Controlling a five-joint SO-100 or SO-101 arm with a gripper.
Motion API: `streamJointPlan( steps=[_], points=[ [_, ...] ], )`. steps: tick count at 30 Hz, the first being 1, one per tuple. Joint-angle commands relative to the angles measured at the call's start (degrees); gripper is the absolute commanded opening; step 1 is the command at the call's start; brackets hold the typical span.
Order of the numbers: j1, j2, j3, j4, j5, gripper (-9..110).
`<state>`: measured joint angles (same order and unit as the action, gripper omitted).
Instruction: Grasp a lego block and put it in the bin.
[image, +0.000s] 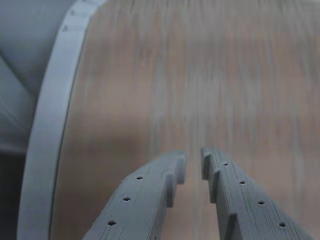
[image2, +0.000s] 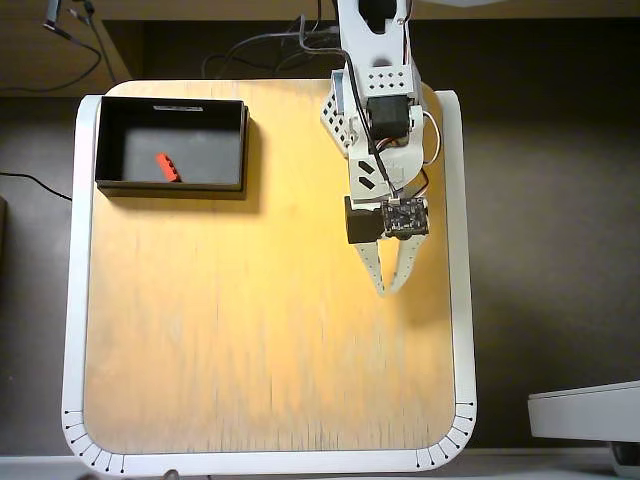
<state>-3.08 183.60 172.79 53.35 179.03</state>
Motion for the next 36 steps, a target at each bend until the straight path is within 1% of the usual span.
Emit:
streamJointPlan(
  steps=[1, 5, 9, 11, 14, 36],
  points=[
    [-0.44, 5.27, 8.96, 7.47, -0.44, 0],
    [-0.97, 5.27, 8.96, 16.35, -1.32, 0],
    [-2.55, 5.27, 8.96, 23.12, -4.57, 0],
    [-2.90, 5.27, 8.96, 23.29, -9.40, 0],
    [-3.08, 5.27, 9.05, 23.47, -11.60, 0],
    [-3.43, 5.27, 9.05, 23.47, -11.34, 0]
  ],
)
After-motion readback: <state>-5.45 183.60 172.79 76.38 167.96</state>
